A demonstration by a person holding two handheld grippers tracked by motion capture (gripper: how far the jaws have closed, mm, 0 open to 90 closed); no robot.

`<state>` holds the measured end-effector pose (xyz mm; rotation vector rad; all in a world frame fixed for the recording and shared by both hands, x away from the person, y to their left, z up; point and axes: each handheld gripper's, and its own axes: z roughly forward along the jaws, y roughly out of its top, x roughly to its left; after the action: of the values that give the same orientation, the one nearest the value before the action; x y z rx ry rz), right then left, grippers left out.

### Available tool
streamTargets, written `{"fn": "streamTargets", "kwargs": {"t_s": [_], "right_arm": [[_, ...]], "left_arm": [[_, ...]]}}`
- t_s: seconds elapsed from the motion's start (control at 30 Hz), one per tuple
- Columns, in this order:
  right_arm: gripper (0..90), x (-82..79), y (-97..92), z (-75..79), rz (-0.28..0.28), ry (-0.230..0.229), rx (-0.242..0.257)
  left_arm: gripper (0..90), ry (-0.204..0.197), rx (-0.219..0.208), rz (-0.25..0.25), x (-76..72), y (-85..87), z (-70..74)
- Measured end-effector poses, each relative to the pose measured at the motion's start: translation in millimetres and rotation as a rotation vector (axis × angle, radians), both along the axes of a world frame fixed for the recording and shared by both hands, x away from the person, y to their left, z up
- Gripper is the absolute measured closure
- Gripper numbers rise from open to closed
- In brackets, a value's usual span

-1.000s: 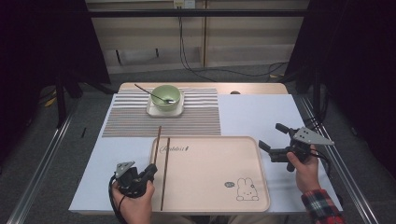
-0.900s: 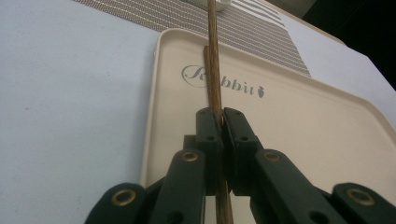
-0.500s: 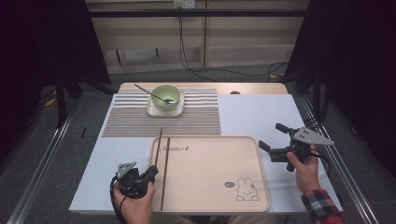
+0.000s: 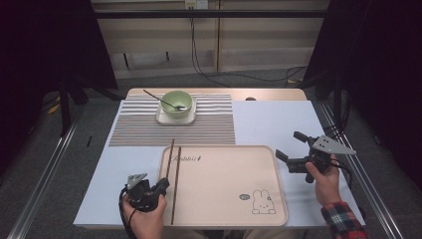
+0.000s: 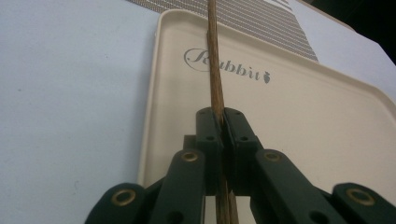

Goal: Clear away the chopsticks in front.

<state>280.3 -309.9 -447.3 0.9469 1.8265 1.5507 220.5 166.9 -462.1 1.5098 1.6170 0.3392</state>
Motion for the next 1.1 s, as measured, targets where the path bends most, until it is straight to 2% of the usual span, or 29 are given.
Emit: {"fn": "streamTargets", "kwargs": {"t_s": [0.17,0.27,0.53,0.7,0.83,1.1], "right_arm": [[0.8,-0.1,0.1,0.0,-0.003,0.001,0.0],[0.8,0.3,0.7,-0.4,0.002,0.0,0.004],[0.8,0.5,0.6,-0.6,0.004,0.001,-0.001],[0.8,0.5,0.6,-0.3,0.001,0.003,0.005],[0.8,0.8,0.8,-0.4,0.002,0.003,0.003],[0.8,0.8,0.6,-0.5,0.003,0.005,0.0]], "left_arm": [[85.8,0.015,0.017,0.004,-0.2,0.3,-1.6],[85.8,0.026,0.004,0.014,-0.1,-1.7,-3.5],[85.7,0.039,0.029,0.002,-0.2,-1.9,-5.2],[85.7,0.048,0.019,-0.003,-0.5,-3.3,-8.0],[85.7,0.057,0.034,-0.002,-0.2,-2.8,-8.4],[85.7,0.068,0.025,0.002,1.1,-5.0,-10.6]]}}
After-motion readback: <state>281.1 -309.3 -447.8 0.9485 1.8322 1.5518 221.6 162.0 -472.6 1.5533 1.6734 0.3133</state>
